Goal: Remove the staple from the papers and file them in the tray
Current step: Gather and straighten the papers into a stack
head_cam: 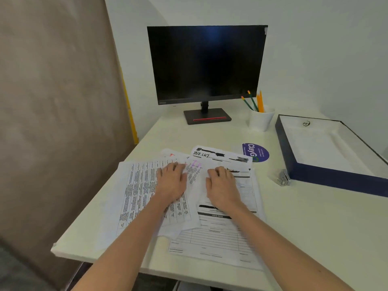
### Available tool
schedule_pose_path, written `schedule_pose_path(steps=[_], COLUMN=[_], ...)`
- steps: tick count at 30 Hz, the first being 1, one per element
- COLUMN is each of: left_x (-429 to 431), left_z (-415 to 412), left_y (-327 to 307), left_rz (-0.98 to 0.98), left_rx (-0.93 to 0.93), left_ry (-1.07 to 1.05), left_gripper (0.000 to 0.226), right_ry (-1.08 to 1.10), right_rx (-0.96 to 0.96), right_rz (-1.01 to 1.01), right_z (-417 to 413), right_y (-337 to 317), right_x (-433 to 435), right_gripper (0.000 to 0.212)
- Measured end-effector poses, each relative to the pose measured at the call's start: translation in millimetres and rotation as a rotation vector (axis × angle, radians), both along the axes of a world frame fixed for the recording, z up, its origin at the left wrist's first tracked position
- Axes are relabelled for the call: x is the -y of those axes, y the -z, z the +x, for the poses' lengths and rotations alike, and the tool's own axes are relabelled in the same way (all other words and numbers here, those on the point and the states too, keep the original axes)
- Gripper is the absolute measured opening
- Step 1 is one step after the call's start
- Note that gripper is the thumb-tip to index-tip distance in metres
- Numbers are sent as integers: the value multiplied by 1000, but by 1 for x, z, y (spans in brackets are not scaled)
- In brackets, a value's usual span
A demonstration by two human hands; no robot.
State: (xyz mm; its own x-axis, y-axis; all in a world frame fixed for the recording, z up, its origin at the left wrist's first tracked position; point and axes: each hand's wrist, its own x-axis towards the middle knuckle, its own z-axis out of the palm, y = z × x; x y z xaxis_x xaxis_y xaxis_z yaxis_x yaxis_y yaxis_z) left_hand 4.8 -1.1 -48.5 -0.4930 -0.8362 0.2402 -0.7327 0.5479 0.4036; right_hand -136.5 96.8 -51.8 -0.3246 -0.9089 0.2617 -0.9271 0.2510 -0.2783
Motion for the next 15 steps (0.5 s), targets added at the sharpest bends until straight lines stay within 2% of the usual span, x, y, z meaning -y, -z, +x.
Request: schedule_pose_path(steps=[2,3,4,6,8,10,12,15], left_x=[6,12,19,33,42,44,48,55], left_z=[8,16,25,48,69,85,94,96], left_y=[-17,-26,-35,-49,-58,-64,-60,-55], left_rz=[199,237,209,116,211,379,435,460], left_rx=[-324,-451,-504,-369,-70,97,133,116], left_ry=[-51,-136,-243,-480,-684,-755,-745,-724], left_gripper=[36,35,35,37,56,85,104,114], right_ry=[1,6,14,22,34,60,66,56], right_rx=[-1,15,32,55,63,14,23,424], right_rz=[8,11,12,29,55,39,-60,-97], right_z=[-1,-1,0,2,4,7,18,38], right_y=[-1,-3,-4,-7,-10,-19,-33,-48], right_x=[0,1,1,-1,-2,1,10,25], right_gripper=[39,39,39,40,40,37,38,29])
